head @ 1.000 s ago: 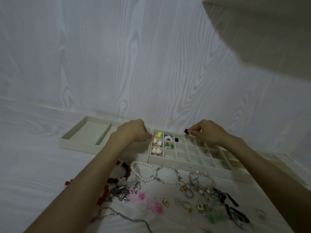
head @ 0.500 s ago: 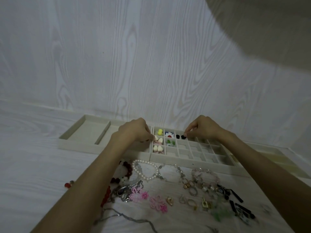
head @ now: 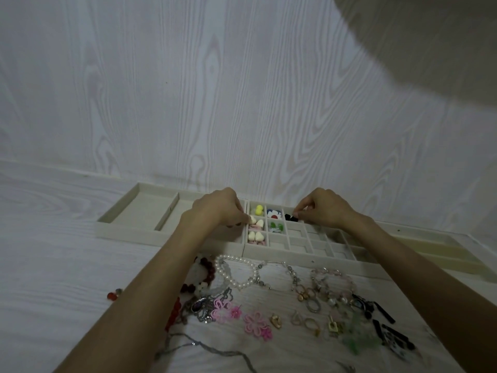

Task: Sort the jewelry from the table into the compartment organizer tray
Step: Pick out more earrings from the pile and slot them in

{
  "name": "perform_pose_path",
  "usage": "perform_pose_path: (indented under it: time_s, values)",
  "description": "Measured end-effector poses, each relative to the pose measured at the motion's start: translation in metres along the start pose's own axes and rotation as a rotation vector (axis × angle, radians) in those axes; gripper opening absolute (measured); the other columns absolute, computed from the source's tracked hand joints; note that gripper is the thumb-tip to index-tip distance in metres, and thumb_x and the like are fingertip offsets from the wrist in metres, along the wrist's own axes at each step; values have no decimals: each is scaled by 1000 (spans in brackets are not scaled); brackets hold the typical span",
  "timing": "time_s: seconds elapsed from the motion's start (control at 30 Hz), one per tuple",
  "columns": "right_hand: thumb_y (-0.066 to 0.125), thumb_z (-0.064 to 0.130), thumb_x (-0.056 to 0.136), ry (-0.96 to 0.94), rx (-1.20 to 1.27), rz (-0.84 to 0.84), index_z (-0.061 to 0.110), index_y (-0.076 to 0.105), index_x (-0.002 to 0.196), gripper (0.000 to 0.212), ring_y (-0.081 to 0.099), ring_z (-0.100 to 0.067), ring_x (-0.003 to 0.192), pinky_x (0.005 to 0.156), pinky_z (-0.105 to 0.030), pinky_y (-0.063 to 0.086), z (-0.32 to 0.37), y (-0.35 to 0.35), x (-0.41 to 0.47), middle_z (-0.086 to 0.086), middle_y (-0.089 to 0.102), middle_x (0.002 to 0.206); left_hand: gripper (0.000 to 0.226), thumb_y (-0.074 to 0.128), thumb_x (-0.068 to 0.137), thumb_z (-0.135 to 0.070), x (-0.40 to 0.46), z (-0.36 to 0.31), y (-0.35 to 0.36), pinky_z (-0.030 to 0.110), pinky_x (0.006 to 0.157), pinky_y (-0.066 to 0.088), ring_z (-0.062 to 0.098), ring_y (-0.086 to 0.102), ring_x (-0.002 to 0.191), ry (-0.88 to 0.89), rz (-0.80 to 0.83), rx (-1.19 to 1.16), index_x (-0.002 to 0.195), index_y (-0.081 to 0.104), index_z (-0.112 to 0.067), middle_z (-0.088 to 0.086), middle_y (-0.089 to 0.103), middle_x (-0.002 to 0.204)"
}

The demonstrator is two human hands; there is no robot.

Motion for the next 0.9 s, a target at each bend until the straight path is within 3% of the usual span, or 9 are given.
perform_pose_path:
  time_s: [0.1, 0.23, 0.47, 0.57, 0.63, 0.7, 0.77, 0.9]
  values:
    - [67, 32, 85, -18, -91, -14, 26, 76, 90, 12, 55, -9, 71, 56, -22, 37, 4, -2, 0, 13, 56, 66, 32, 66, 84, -42, 0, 0, 0, 40, 89, 51, 18, 69, 88, 0, -5, 6, 99, 73, -14, 0, 73, 97]
    - [68, 32, 84, -44, -188, -53, 24, 77, 90, 14, 55, -10, 72, 63, -23, 36, 10, -4, -1, 10, 58, 71, 32, 66, 84, -42, 1, 1, 0, 39, 89, 52, 18, 68, 87, 3, -6, 19, 99, 73, -14, 0, 72, 97]
    - [67, 34, 85, -40, -160, -4, 23, 76, 91, 16, 51, -4, 62, 59, -22, 36, 11, -4, -1, 13, 57, 66, 33, 65, 86, -40, 0, 0, -3, 39, 88, 53, 20, 68, 89, -3, -31, 36, 103, 72, -13, 2, 72, 101]
    - [65, 35, 85, -17, -107, 3, 26, 76, 90, 15, 54, -4, 64, 60, -24, 41, 8, -11, -2, 11, 65, 70, 31, 61, 89, -39, -7, -6, -14, 35, 87, 51, 21, 65, 96, 10, -128, 62, 112, 67, -18, 1, 69, 109]
    - [65, 34, 85, -12, -78, -15, 26, 75, 91, 14, 60, -8, 75, 67, -27, 47, 3, -21, -2, 5, 72, 85, 29, 59, 91, -38, -11, -17, -25, 30, 82, 47, 18, 62, 100, 80, -254, 61, 114, 66, -22, -2, 67, 113]
    - [67, 35, 84, -20, -83, -26, 27, 75, 89, 12, 63, -11, 81, 71, -27, 48, -2, -32, -2, 2, 72, 87, 23, 58, 92, -34, -8, -34, -33, 28, 78, 44, 12, 60, 96, 188, -314, 52, 110, 67, -24, -6, 66, 111]
    - [70, 36, 81, -31, -89, -3, 28, 75, 87, 11, 62, -12, 84, 74, -28, 48, 0, -35, -1, 3, 71, 89, 18, 59, 91, -32, 3, -50, -34, 30, 80, 48, 10, 57, 91, 285, -257, 60, 105, 70, -26, -8, 67, 110]
    - [70, 36, 81, -45, -157, 62, 29, 75, 90, 12, 60, -11, 87, 77, -26, 44, 5, -28, 1, 5, 70, 93, 15, 62, 88, -32, 36, -74, -14, 35, 87, 52, 12, 58, 98, 348, -94, 219, 98, 73, -31, -7, 69, 106]
Point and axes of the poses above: each hand's wrist, its own x-axis towards the middle knuckle, its own y-axis out of the palm, z = x × y, the point moved 3 cm from there along x, towards the middle knuckle
